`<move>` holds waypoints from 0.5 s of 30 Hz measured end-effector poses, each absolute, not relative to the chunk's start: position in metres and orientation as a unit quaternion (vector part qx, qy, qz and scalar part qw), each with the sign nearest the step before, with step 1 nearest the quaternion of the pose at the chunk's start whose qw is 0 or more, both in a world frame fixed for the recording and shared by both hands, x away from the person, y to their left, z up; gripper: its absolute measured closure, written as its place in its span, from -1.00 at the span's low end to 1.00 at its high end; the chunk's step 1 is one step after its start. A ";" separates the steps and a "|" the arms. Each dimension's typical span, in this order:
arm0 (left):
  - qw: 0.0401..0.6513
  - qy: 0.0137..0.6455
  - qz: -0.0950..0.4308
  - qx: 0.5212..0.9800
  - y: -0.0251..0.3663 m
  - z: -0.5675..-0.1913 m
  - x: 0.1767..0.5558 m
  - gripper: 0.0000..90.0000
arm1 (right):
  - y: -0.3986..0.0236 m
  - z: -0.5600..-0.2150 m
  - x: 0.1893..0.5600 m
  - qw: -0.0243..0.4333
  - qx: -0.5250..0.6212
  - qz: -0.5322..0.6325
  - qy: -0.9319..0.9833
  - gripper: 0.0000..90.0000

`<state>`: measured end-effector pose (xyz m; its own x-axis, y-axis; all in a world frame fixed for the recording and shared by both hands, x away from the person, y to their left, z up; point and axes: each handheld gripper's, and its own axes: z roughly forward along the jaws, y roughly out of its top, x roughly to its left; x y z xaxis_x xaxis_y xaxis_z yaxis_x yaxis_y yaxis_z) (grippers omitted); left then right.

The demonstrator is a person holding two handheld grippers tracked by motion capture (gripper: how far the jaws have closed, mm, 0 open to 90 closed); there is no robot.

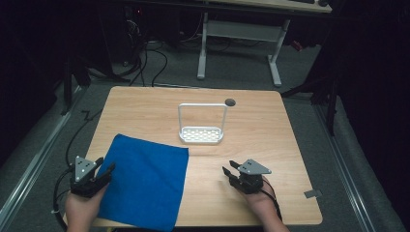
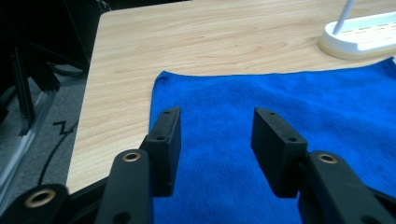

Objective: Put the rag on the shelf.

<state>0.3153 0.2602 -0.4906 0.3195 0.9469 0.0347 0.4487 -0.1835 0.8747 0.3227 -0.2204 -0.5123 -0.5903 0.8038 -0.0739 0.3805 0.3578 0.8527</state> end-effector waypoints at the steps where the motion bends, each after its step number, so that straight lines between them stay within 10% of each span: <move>1: 0.404 0.495 0.308 0.705 0.260 -0.491 0.315 0.22 | -0.217 -0.512 0.323 0.246 0.374 0.423 0.788 0.40; 15: 0.366 0.522 0.209 0.741 0.262 -0.520 0.301 0.76 | -0.146 -0.515 0.333 0.151 0.299 0.438 0.834 1.00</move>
<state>0.3005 0.2617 -0.5198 0.3673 0.9273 -0.0717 0.6207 -0.1870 0.7614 0.3327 -0.1463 -0.5149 -0.7756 0.6311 0.0095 0.3661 0.4376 0.8213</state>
